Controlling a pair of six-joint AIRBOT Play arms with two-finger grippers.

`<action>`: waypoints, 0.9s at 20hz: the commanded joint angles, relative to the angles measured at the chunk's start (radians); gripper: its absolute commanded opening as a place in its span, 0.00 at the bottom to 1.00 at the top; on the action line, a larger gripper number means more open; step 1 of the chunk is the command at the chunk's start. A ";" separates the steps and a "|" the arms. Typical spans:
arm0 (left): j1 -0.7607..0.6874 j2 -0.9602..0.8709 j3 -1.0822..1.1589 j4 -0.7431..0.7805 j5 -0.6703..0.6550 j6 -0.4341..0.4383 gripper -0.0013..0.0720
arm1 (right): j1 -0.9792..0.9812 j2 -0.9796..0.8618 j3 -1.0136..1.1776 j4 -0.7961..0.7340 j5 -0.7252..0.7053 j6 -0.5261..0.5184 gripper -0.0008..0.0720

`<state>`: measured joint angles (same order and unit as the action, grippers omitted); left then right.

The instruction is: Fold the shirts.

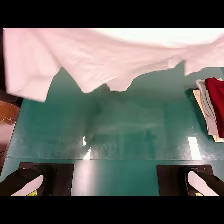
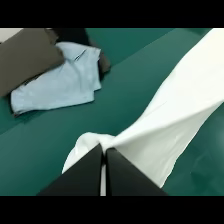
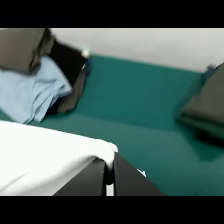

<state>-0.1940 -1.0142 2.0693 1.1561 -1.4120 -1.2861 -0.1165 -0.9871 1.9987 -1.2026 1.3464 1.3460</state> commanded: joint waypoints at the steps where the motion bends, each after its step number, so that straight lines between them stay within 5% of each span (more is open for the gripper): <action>1: 0.000 0.051 0.006 -0.263 -0.016 -0.009 0.05 | -0.095 0.060 0.066 -0.002 -0.061 0.002 0.03; 5: 0.000 0.037 -0.204 -0.333 -0.039 -0.008 0.05 | -0.119 -0.010 0.088 0.102 -0.048 0.008 0.03; 10: 0.000 -0.053 -0.657 -0.333 -0.016 0.007 0.05 | 0.106 -0.246 -0.088 0.126 -0.022 0.027 0.03; 13: 0.000 -0.178 -0.850 -0.314 0.092 0.068 0.05 | 0.211 -0.441 -0.171 0.125 -0.058 0.027 0.03; 18: 0.000 -0.413 -0.862 -0.149 0.393 0.081 0.05 | 0.284 -0.688 -0.216 0.102 -0.234 0.039 0.03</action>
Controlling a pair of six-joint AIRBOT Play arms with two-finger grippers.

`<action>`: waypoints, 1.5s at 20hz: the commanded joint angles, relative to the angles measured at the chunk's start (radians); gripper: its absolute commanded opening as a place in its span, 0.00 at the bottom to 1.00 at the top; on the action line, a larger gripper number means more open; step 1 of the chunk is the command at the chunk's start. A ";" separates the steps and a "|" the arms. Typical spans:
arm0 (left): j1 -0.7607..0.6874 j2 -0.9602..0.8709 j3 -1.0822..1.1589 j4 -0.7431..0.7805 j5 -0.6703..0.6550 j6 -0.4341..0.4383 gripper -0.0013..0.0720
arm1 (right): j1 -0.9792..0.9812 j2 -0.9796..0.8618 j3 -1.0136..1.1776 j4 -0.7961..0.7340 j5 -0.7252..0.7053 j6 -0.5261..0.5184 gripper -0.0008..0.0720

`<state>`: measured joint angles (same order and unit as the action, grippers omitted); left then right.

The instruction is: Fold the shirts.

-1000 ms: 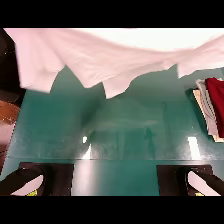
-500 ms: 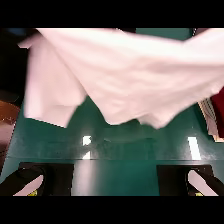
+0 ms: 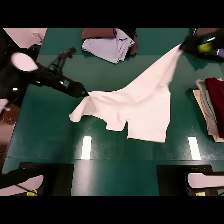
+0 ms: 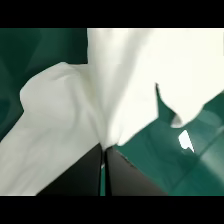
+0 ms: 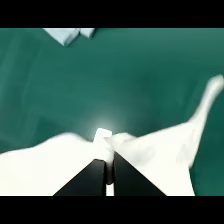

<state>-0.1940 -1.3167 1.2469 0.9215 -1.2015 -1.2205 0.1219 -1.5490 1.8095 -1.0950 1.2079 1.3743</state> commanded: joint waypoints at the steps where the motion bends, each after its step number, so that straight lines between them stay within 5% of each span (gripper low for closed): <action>1: 0.000 -0.130 -0.039 0.105 0.228 -0.001 0.05 | 0.047 -0.151 -0.026 -0.004 -0.125 0.022 0.04; 2: 0.000 -0.137 -0.039 0.122 0.263 -0.021 0.06 | 0.047 -0.164 -0.026 0.004 -0.146 0.032 0.04; 3: 0.000 -0.137 -0.034 0.147 0.287 -0.039 0.28 | 0.047 -0.172 -0.026 0.005 -0.166 0.032 0.05; 4: 0.000 -0.137 -0.018 0.172 0.287 -0.040 0.73 | 0.039 -0.173 -0.026 0.005 -0.173 0.032 0.38; 5: 0.006 -0.137 0.010 0.196 0.264 -0.057 0.91 | 0.032 -0.172 -0.021 0.005 -0.161 0.032 0.71; 9: 0.072 -0.111 0.167 0.196 0.013 -0.116 0.90 | -0.033 -0.131 0.014 0.001 0.079 -0.024 0.60; 15: -0.033 -0.002 0.032 0.177 0.003 -0.192 0.90 | -0.148 0.132 -0.311 0.002 0.086 -0.032 0.60; 18: -0.186 -0.002 -0.136 0.137 0.092 -0.216 0.90 | -0.174 0.235 -0.444 0.002 0.071 -0.034 0.60; 20: -0.279 -0.002 -0.238 0.136 0.266 -0.268 0.90 | -0.174 0.285 -0.510 0.002 0.042 -0.034 0.60; 24: -0.332 -0.022 -0.304 0.119 0.418 -0.376 0.90 | -0.171 0.365 -0.608 0.003 0.016 -0.034 0.60; 30: -0.339 -0.147 -0.286 -0.150 0.472 -0.265 0.89 | -0.171 0.423 -0.661 0.003 -0.001 -0.034 0.60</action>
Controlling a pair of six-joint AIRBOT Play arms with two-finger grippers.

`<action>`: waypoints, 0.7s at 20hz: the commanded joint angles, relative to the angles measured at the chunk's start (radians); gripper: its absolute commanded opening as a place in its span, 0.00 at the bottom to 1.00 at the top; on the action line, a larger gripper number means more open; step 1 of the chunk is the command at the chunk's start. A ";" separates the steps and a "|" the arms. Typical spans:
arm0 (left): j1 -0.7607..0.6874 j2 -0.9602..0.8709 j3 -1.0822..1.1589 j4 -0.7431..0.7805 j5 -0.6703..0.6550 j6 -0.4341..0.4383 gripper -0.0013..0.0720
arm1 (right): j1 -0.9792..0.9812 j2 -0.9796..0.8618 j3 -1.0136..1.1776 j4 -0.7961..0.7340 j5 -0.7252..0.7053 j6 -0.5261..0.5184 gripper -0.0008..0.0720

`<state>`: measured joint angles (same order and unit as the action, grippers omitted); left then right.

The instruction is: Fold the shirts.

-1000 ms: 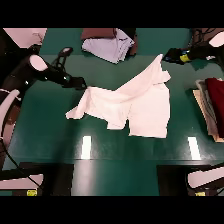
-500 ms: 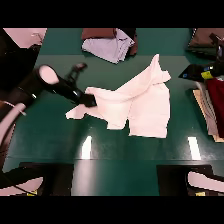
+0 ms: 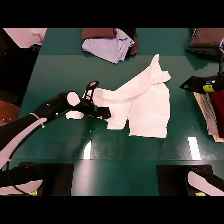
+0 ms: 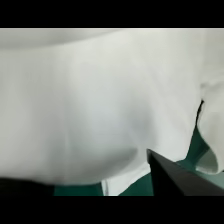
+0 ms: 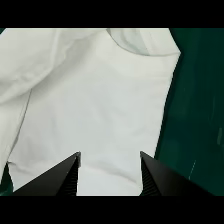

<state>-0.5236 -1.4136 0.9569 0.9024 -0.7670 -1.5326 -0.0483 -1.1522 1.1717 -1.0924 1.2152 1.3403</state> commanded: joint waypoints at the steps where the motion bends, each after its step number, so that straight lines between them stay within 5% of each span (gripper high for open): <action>1: -0.010 -0.052 0.019 -0.136 0.023 0.048 0.61 | -0.001 0.031 -0.023 0.000 -0.011 0.000 0.60; 2: -0.006 -0.052 0.050 -0.136 -0.011 0.066 0.06 | -0.002 0.032 -0.023 0.000 -0.011 0.000 0.60; 7: 0.101 0.003 0.323 -0.065 -0.259 0.163 0.05 | -0.001 0.031 -0.023 0.000 -0.013 0.000 0.60; 13: 0.349 0.019 0.454 -0.014 -0.232 0.158 0.05 | -0.002 0.031 -0.023 -0.001 -0.014 0.000 0.60; 14: 0.391 0.014 0.454 -0.010 -0.197 0.135 0.14 | -0.002 0.031 -0.023 -0.001 -0.018 0.000 0.60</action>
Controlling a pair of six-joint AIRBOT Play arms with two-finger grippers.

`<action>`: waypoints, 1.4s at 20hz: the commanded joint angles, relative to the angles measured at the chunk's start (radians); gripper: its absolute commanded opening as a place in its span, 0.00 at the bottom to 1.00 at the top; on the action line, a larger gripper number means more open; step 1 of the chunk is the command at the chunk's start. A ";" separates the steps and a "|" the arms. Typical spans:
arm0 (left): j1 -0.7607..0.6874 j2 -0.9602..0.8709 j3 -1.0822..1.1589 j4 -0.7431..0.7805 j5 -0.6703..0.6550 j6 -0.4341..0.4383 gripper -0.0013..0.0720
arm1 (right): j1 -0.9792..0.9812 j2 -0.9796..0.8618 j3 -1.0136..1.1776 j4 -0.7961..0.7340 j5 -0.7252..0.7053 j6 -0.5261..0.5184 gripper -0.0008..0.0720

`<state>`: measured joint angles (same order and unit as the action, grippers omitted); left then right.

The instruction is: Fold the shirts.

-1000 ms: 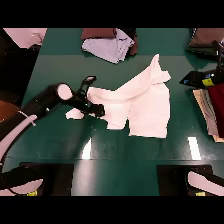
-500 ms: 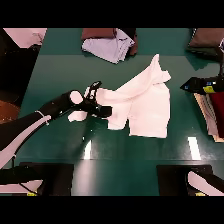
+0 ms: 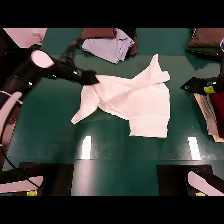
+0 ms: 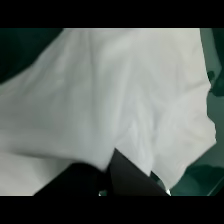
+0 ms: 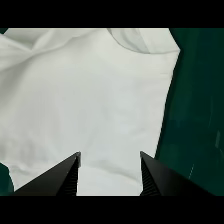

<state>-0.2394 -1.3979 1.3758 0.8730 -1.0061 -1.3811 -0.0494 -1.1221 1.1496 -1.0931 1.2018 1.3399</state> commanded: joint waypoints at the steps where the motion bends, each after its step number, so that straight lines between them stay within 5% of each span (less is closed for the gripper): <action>1: 0.151 -0.006 0.035 0.019 0.077 -0.035 0.64 | 0.000 0.000 0.000 0.000 -0.005 0.000 0.60; 2: 0.198 -0.009 0.035 0.021 0.093 -0.049 0.96 | 0.000 0.000 0.000 0.000 -0.004 0.000 0.60; 3: 0.247 -0.008 0.035 0.022 0.085 -0.054 0.84 | 0.000 0.000 0.000 -0.001 -0.004 0.000 0.60; 8: 0.466 -0.002 0.008 0.143 -0.261 0.091 0.84 | 0.000 0.000 0.000 -0.001 -0.007 0.000 0.60; 10: 0.463 0.044 -0.110 0.223 -0.294 0.117 0.84 | 0.000 0.000 0.000 -0.001 -0.018 0.000 0.60; 16: 0.463 0.360 -0.678 0.130 -0.038 0.198 0.84 | 0.000 0.000 0.000 0.000 -0.035 0.001 0.60; 21: 0.454 0.378 -0.882 -0.097 0.092 0.412 0.84 | 0.000 0.000 0.000 0.002 -0.047 0.002 0.60; 28: 0.249 0.373 -0.885 -0.069 0.292 0.307 0.84 | 0.000 0.001 0.000 0.002 -0.024 0.002 0.60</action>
<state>0.0708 -1.0252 0.5030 0.8021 -0.7956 -1.0283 -0.0494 -1.1221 1.1492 -1.0920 1.1603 1.3411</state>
